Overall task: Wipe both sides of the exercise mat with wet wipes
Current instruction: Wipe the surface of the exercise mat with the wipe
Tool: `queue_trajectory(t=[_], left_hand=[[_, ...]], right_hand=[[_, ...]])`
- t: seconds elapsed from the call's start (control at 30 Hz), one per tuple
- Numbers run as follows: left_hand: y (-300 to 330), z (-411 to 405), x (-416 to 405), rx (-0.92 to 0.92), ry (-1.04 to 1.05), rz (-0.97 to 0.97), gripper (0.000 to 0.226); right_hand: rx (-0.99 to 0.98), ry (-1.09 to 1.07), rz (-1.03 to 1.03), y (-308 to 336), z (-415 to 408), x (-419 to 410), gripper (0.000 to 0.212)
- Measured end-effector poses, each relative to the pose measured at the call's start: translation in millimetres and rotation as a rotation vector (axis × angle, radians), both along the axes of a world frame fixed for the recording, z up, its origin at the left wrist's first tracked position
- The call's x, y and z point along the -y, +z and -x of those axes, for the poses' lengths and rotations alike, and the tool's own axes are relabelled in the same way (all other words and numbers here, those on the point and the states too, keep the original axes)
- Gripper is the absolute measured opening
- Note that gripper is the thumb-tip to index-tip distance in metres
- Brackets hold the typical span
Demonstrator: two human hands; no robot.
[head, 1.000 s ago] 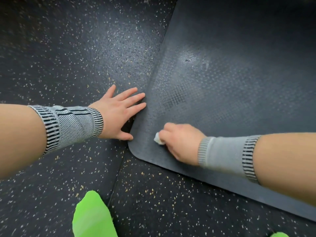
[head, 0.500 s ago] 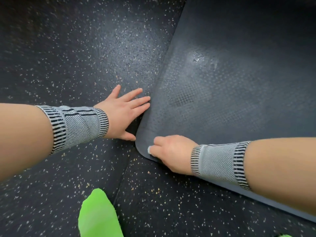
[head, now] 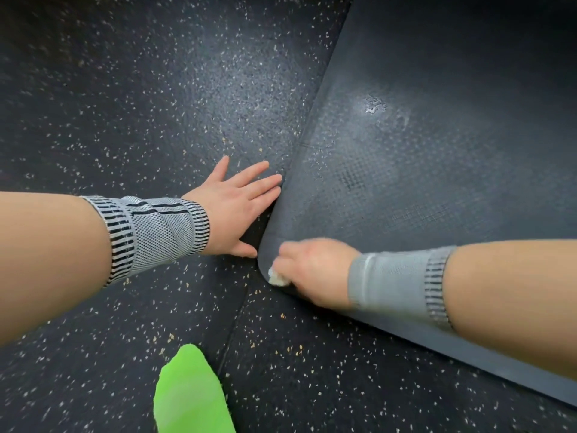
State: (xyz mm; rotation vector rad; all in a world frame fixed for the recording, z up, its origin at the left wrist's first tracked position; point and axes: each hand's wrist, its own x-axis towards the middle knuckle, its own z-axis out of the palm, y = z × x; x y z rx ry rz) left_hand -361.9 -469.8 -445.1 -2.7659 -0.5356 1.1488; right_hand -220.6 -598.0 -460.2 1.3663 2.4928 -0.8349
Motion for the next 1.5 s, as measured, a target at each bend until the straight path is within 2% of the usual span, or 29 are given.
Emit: queue_trajectory(t=[0.13, 0.2, 0.27, 0.37, 0.43, 0.5, 0.6, 0.67, 0.73, 0.83, 0.9, 0.97, 1.07, 1.1, 1.13, 1.27, 1.33, 1.4, 1.5], left_hand=[[0, 6, 1, 0.011, 0.011, 0.022, 0.109], [1, 10, -1, 0.005, 0.021, 0.017, 0.108], [1, 12, -4, 0.005, 0.032, 0.01, 0.107], [1, 15, -7, 0.001, 0.041, 0.006, 0.106], [-1, 15, -6, -0.001, 0.036, 0.003, 0.105], [-1, 15, -5, 0.009, 0.033, 0.009, 0.104], [-1, 15, -5, 0.014, 0.035, 0.018, 0.102], [-1, 16, -7, 0.021, 0.041, 0.01, 0.098], [-1, 17, -10, 0.035, 0.047, 0.003, 0.095], [-2, 15, -11, 0.049, 0.066, 0.009, 0.092], [-3, 13, -9, 0.059, 0.066, 0.023, 0.091], [-4, 10, -6, 0.079, 0.059, 0.039, 0.092], [-3, 4, -2, 0.094, 0.04, 0.059, 0.092], [-2, 1, -1, 0.098, 0.029, 0.058, 0.092], [-2, -2, -1, 0.101, 0.018, 0.056, 0.092], [-2, -14, 0, 0.106, 0.001, 0.057, 0.094], [-3, -19, 2, 0.098, -0.005, 0.062, 0.095], [-4, -24, 4, 0.087, -0.016, 0.067, 0.095], [-3, -28, 8, 0.062, -0.022, 0.075, 0.094]], right_hand=[[0.142, -0.449, -0.179, -10, -55, -60, 0.019], [0.14, -0.559, -0.211, -11, -62, -69, 0.019], [0.077, -0.436, -0.165, -10, -38, -56, 0.02], [-0.042, -0.07, -0.062, -6, 15, -20, 0.026], [-0.039, 0.014, -0.059, -3, 21, -22, 0.028], [0.038, -0.068, -0.141, -7, 2, -45, 0.028], [0.158, -0.43, -0.219, -8, -39, -82, 0.024], [0.174, -0.506, -0.225, -7, -42, -84, 0.022], [0.108, -0.361, -0.174, -7, -19, -64, 0.024], [-0.052, 0.025, -0.026, -3, 21, -17, 0.028], [-0.049, 0.113, 0.022, 1, 14, -12, 0.026], [0.0, -0.054, -0.053, -5, -15, -31, 0.022], [0.127, -0.499, -0.197, -13, -73, -62, 0.019], [0.122, -0.557, -0.214, -14, -81, -61, 0.019], [0.102, -0.538, -0.207, -14, -80, -54, 0.02], [-0.114, -0.134, -0.076, -7, -43, 15, 0.024], [-0.137, -0.012, -0.016, -6, -50, 25, 0.028], [-0.048, -0.116, -0.064, -9, -78, 6, 0.025], [0.091, -0.513, -0.241, -13, -135, -26, 0.021]])
